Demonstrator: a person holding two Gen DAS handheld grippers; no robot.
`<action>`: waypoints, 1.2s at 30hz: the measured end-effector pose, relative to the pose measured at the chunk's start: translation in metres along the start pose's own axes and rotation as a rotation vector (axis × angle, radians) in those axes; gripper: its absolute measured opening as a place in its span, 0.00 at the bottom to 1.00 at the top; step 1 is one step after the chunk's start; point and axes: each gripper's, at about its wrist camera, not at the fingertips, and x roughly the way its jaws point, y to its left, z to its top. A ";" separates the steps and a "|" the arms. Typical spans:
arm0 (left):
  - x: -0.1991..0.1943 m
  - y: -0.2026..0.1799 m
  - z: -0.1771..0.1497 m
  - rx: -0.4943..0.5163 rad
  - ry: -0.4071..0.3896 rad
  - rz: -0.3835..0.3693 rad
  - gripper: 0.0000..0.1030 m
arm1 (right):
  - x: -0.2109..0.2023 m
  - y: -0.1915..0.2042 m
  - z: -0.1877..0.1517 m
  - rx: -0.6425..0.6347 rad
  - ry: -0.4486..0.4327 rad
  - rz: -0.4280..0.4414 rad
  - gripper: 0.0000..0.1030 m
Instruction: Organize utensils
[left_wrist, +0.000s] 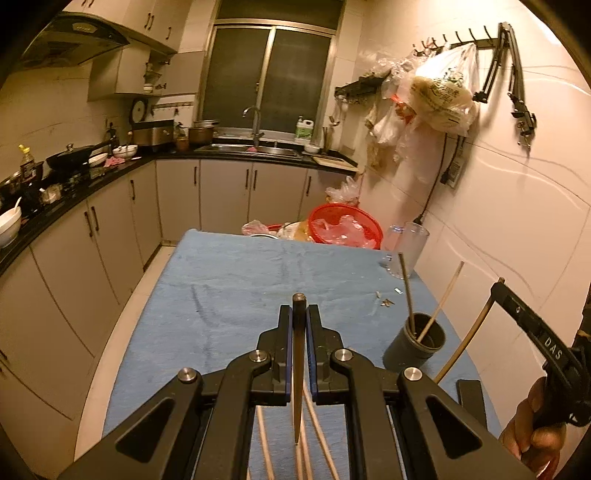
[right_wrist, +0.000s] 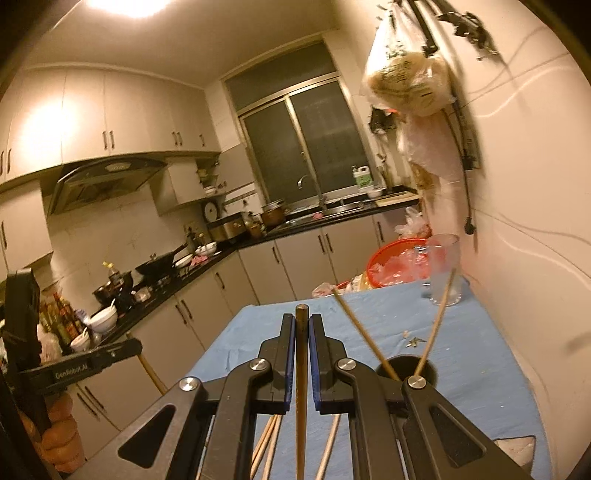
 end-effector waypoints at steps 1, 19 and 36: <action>0.000 -0.003 0.001 0.004 0.001 -0.006 0.07 | -0.002 -0.003 0.002 0.005 -0.007 -0.006 0.08; 0.021 -0.058 0.030 0.078 0.026 -0.158 0.07 | -0.015 -0.047 0.038 0.075 -0.062 -0.093 0.08; 0.031 -0.117 0.100 0.085 -0.057 -0.277 0.07 | -0.013 -0.080 0.093 0.096 -0.157 -0.170 0.08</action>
